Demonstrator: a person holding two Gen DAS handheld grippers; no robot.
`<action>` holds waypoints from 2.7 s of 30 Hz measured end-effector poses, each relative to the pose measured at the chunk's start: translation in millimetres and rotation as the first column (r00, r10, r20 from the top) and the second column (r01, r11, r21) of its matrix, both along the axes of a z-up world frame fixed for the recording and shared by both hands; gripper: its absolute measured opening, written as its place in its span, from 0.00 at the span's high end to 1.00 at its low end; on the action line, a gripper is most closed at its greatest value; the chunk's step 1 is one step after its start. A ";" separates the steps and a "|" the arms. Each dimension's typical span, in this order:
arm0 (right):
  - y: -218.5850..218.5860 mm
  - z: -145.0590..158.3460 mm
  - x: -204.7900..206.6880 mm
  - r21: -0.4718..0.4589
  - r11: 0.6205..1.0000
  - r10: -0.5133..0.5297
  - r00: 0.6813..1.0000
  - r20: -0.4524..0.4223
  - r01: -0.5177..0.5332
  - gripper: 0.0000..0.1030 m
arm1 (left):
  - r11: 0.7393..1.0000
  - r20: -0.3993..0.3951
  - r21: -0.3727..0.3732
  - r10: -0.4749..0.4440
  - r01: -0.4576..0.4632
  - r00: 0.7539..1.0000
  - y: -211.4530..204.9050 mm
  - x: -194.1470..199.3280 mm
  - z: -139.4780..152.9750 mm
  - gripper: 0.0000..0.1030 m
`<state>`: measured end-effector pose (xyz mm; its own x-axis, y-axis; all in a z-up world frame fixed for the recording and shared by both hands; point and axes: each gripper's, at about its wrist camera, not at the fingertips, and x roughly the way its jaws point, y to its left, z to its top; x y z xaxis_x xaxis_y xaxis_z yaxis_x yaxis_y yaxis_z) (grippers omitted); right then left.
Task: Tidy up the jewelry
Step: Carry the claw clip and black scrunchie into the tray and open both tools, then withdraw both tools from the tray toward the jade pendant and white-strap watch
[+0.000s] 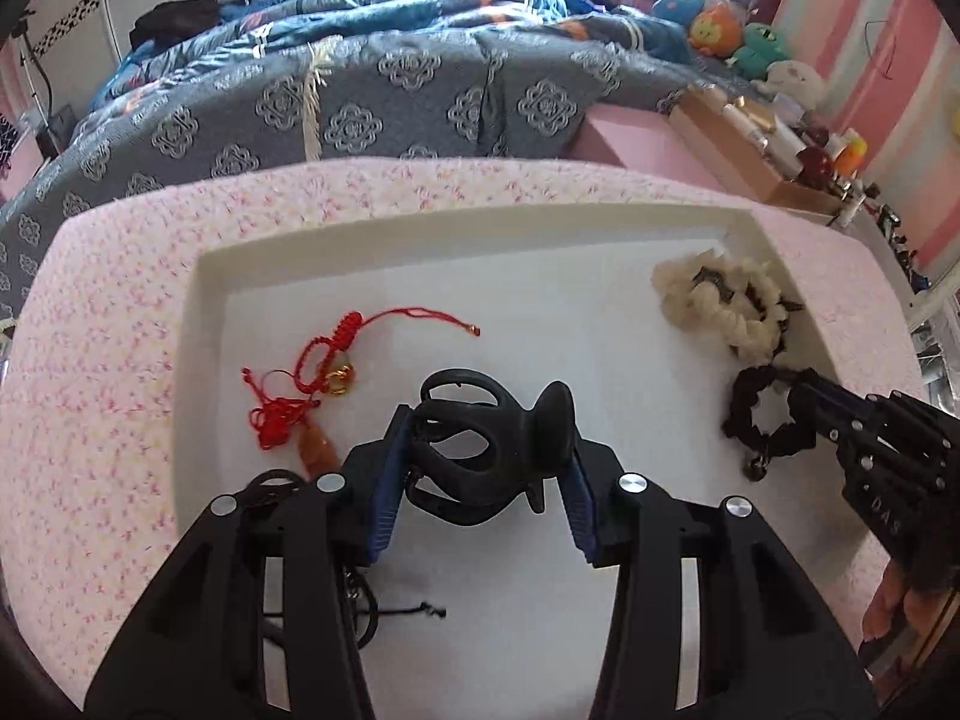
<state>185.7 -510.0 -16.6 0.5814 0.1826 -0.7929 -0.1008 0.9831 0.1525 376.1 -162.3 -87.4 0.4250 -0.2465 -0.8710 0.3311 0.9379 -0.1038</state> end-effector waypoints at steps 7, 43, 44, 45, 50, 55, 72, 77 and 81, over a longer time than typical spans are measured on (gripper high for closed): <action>5.9 -7.5 2.0 -0.029 0.999 0.021 0.999 -0.029 -0.022 0.68 | 1.000 0.014 0.027 0.001 -0.001 1.000 2.8 -6.0 -1.1 0.38; -65.8 20.2 -275.0 -0.029 0.998 -0.054 0.996 0.068 0.056 0.27 | 0.998 0.117 0.058 -0.011 0.004 0.993 78.7 -246.1 19.9 0.03; -64.4 18.3 -277.6 -0.037 0.998 -0.057 0.996 0.070 0.060 0.26 | 0.998 0.116 0.057 -0.008 0.002 0.993 78.5 -248.9 19.6 0.03; -63.3 17.7 -279.7 -0.041 0.997 -0.062 0.995 0.075 0.065 0.25 | 0.999 0.112 0.053 -0.006 0.000 0.994 78.5 -250.9 18.9 0.03; -57.9 12.6 -286.7 -0.041 0.998 -0.037 0.997 0.071 0.040 0.21 | 1.000 0.099 0.018 -0.026 0.024 0.995 79.4 -263.1 19.3 0.03; -53.3 8.6 -283.3 -0.042 0.999 -0.018 0.999 0.034 0.020 0.21 | 0.999 0.100 0.032 -0.029 0.026 0.995 75.8 -267.1 23.4 0.03; -34.8 -0.5 -266.0 -0.076 0.976 0.197 0.975 -0.098 -0.205 0.24 | 0.989 0.030 -0.007 -0.144 0.144 0.989 39.0 -257.2 17.6 0.29; -28.9 -5.9 -261.7 -0.070 0.967 0.234 0.964 -0.126 -0.243 0.33 | 0.976 -0.026 -0.014 -0.216 0.216 0.976 21.4 -254.2 12.3 0.50; -23.9 -6.5 -258.4 -0.074 0.963 0.248 0.959 -0.137 -0.259 0.36 | 0.962 -0.095 -0.044 -0.273 0.270 0.957 11.1 -251.0 11.7 0.59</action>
